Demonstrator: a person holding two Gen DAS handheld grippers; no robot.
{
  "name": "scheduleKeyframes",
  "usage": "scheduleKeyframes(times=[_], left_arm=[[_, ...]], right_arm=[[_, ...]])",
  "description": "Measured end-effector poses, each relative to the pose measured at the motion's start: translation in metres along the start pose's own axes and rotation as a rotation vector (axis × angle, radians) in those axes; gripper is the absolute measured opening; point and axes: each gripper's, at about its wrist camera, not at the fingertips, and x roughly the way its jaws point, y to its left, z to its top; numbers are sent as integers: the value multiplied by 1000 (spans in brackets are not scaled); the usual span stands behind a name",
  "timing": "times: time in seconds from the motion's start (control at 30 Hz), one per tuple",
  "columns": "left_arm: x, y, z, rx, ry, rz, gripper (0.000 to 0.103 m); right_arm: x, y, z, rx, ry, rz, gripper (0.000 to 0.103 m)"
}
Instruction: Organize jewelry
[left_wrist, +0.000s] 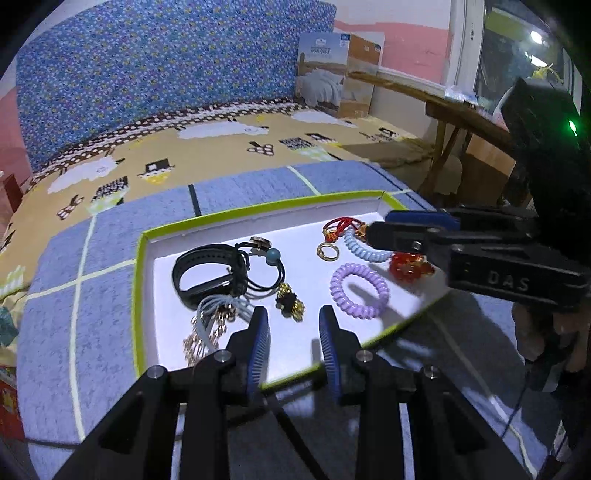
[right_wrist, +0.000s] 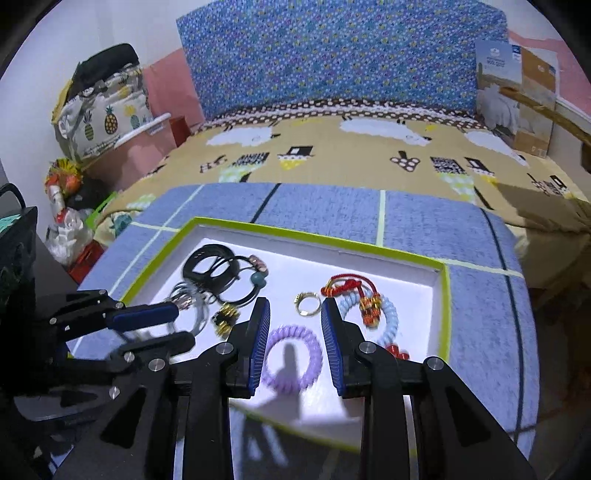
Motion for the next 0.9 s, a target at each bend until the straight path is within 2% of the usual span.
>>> scheduleKeyframes(times=[0.33, 0.53, 0.9], left_arm=[[-56, -20, -31, -17, -92, 63, 30], [-82, -30, -53, -45, -138, 98, 30], [-112, -39, -97, -85, -176, 152, 31]], right_arm=[[-65, 23, -48, 6, -82, -35, 30], [-97, 40, -80, -13, -132, -86, 30], [-131, 61, -131, -7, -192, -136, 31]])
